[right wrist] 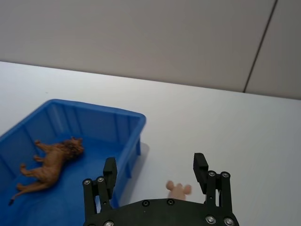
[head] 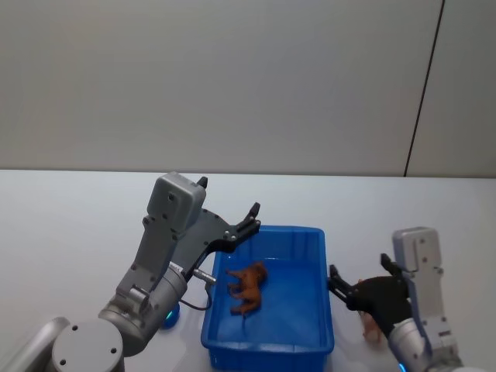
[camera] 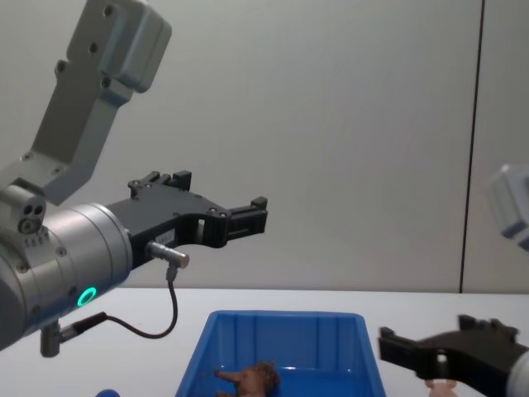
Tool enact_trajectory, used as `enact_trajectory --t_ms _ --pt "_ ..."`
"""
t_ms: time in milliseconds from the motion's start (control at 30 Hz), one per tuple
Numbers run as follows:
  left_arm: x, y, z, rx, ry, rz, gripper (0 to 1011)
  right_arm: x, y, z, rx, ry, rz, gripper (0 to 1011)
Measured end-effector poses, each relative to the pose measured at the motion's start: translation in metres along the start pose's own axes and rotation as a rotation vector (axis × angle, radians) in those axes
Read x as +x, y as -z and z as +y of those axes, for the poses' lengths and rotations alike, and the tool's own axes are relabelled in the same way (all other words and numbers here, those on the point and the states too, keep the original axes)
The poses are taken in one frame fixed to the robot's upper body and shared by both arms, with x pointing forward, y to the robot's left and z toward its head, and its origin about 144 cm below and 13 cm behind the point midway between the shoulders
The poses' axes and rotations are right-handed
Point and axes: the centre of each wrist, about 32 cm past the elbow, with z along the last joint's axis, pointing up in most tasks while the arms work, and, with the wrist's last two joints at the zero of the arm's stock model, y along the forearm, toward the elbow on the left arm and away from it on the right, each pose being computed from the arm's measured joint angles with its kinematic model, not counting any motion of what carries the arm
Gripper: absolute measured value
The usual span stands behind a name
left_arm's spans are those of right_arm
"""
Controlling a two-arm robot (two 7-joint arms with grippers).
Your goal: Pick up the two dolls from the table and place them into the box.
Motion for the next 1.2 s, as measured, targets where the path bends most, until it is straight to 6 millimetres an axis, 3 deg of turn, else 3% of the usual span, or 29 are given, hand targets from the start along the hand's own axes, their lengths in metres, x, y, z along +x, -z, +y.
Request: enact_trajectory --t_ms 533,1100,1200 --pt "0.000 0.000 0.000 0.000 0.000 0.000 1003 0.008 0.011 -0.015 -0.100 0.095 0.028 1001" --pt "0.000 0.000 0.000 0.000 0.000 0.000 1003 -0.004 0.026 -0.013 -0.183 0.090 0.032 998" --pt "0.000 0.000 0.000 0.000 0.000 0.000 1003 -0.006 0.028 -0.012 -0.194 0.090 0.031 924"
